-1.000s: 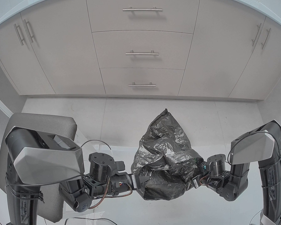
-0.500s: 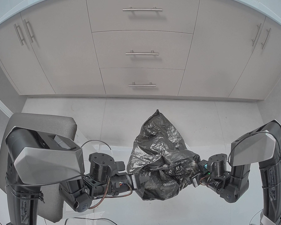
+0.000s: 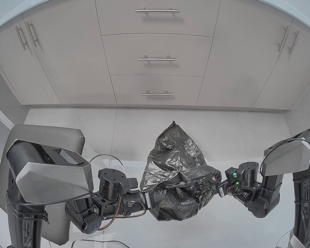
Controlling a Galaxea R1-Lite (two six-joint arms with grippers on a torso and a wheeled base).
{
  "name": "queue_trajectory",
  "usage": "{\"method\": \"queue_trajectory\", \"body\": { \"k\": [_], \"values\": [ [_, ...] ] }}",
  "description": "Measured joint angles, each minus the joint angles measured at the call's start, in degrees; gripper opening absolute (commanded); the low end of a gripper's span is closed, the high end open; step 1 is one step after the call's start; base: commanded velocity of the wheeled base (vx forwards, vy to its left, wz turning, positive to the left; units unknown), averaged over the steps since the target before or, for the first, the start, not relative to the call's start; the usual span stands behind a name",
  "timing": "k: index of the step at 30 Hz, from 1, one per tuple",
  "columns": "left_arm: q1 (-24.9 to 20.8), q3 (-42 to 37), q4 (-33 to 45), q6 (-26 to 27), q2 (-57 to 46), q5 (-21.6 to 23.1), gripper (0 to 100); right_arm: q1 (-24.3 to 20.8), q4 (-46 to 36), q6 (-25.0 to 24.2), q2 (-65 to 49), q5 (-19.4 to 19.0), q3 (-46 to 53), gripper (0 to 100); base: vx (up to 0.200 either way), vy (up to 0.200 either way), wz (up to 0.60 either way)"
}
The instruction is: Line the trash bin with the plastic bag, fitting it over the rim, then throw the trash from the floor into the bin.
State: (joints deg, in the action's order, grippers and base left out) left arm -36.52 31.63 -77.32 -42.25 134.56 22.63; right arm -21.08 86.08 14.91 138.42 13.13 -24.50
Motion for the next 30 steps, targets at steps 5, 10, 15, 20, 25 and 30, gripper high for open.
{"method": "queue_trajectory", "body": {
  "k": [5, 10, 15, 20, 25, 30],
  "values": [
    [-0.05, 0.00, -0.02, 0.07, 0.11, -0.05, 0, 1.90, 0.11, 0.83, -0.96, 0.06, -0.16, 100, 0.000, 0.000, 0.00],
    [-0.05, -0.09, -1.77, 0.02, 0.44, 0.04, 0, 2.84, 0.11, 0.93, -0.91, 0.06, -0.68, 100, 0.000, 0.000, 0.00],
    [-0.05, -0.16, -2.43, 0.02, 0.87, 0.04, 0, 3.15, 0.11, 0.94, -0.52, 0.06, -0.99, 100, 0.000, 0.000, 0.00],
    [-0.05, -0.16, -2.46, 0.02, 1.05, 0.06, 0, 2.61, 0.09, 1.34, -0.13, -0.55, -0.09, 100, 0.000, 0.000, 0.00],
    [0.01, -0.22, -2.46, -0.04, 1.08, 0.09, 0, 0.57, -0.05, 0.96, -2.23, -3.66, 2.54, 100, 0.000, 0.000, 0.00],
    [0.04, -0.29, -2.46, -0.13, 1.08, 0.12, 0, -2.77, -0.88, -1.65, -8.46, -6.51, 6.10, 100, 0.000, 0.000, 0.00]
  ]
}}
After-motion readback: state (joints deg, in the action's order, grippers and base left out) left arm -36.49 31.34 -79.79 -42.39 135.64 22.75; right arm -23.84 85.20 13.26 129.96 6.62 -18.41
